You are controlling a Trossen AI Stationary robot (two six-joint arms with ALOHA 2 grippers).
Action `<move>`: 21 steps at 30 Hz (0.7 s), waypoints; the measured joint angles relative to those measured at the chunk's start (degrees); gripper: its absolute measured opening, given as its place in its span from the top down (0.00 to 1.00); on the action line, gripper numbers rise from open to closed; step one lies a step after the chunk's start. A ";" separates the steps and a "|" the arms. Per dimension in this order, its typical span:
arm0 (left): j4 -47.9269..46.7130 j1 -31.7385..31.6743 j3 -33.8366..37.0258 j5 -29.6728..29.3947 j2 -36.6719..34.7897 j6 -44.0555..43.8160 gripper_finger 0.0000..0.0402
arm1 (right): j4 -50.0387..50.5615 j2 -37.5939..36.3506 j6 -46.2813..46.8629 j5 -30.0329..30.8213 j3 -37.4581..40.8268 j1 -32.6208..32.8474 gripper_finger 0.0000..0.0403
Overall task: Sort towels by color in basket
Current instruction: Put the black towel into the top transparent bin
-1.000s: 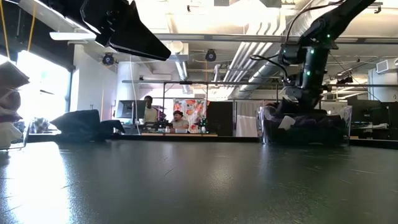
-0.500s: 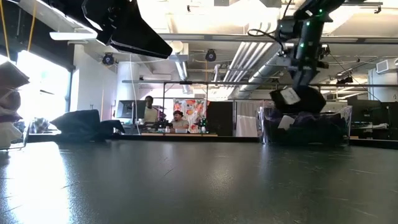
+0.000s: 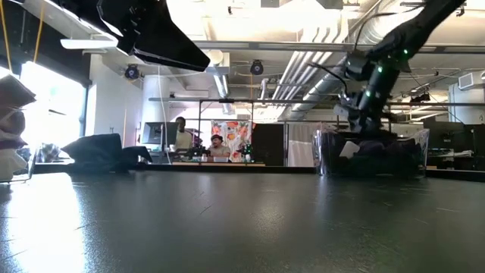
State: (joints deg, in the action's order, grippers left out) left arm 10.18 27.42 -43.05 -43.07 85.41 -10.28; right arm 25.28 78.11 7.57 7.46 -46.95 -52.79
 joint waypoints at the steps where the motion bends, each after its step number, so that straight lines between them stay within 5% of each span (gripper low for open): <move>1: 0.04 0.00 0.00 0.01 0.00 0.00 0.60 | -0.97 0.00 0.00 0.00 1.31 -0.23 0.75; 11: 0.45 -0.01 0.00 0.03 0.00 -0.09 0.60 | -5.24 -0.11 -1.44 2.54 7.79 -1.94 0.74; 21: 0.41 -0.01 0.00 0.04 0.00 -0.09 0.60 | 3.22 -0.04 -6.95 -2.06 2.45 -1.97 0.52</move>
State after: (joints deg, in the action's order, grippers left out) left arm 10.59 27.41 -43.05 -43.03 85.41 -10.37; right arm 28.51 78.06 0.62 5.41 -44.49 -54.76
